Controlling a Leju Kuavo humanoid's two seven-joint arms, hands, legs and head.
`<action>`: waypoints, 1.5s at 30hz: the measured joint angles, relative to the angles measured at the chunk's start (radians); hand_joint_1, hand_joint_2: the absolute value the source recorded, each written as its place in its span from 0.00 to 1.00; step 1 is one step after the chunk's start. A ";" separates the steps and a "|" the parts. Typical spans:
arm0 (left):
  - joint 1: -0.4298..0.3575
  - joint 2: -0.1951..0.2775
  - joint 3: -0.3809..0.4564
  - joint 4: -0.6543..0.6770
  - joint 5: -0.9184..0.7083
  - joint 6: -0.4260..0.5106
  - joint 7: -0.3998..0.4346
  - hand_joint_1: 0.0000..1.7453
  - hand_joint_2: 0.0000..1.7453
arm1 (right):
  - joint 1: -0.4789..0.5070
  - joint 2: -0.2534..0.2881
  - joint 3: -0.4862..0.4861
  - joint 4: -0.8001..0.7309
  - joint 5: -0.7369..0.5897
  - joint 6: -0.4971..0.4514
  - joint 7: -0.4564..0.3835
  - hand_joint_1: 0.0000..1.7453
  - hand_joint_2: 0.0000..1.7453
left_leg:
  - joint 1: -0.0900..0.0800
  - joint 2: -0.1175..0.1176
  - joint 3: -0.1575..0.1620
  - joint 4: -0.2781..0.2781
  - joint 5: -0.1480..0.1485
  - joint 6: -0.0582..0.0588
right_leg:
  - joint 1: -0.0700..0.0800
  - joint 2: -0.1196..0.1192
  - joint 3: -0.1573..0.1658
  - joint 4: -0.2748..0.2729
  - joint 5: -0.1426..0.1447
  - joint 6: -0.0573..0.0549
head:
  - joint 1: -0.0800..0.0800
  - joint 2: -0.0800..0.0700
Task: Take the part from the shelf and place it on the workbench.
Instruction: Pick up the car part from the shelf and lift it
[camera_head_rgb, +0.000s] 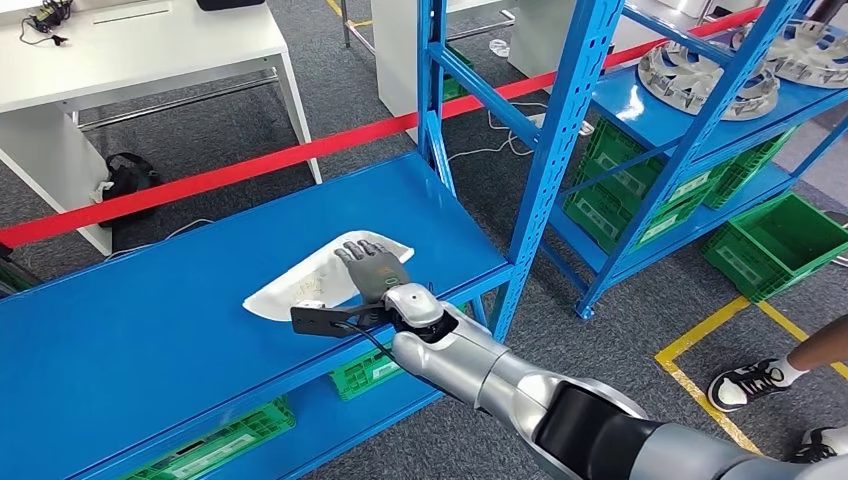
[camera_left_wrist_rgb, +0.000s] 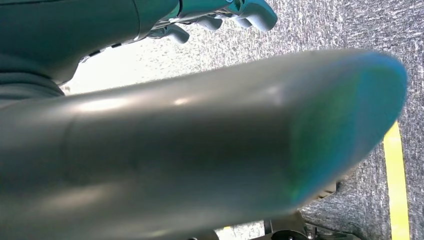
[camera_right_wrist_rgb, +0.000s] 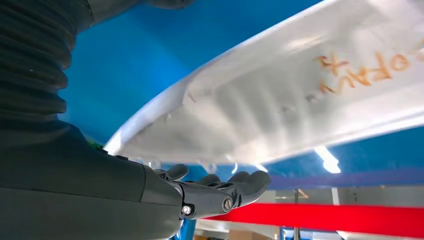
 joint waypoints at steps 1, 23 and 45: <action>0.000 0.001 0.000 0.000 -0.002 -0.001 0.000 0.00 0.00 | 0.002 -0.001 -0.001 0.005 -0.001 0.000 0.000 0.28 1.00 | 0.000 0.000 0.000 0.000 0.000 0.000 | 0.000 0.000 0.000 0.000 0.000 0.000 | 0.000 0.000; -0.006 0.005 0.000 0.000 -0.012 -0.001 0.004 0.00 0.00 | 0.004 -0.002 -0.016 0.036 -0.001 0.002 -0.011 1.00 1.00 | 0.000 0.000 0.002 0.000 0.000 0.000 | 0.000 0.000 0.003 0.000 0.000 0.001 | 0.000 0.000; 0.011 0.031 -0.008 0.000 -0.051 0.004 0.002 0.00 1.00 | -0.005 -0.048 -0.030 0.036 -0.169 0.003 -0.065 1.00 1.00 | 0.000 0.000 0.008 0.000 -0.002 0.003 | 0.000 0.000 0.011 -0.002 -0.001 0.003 | 0.000 0.000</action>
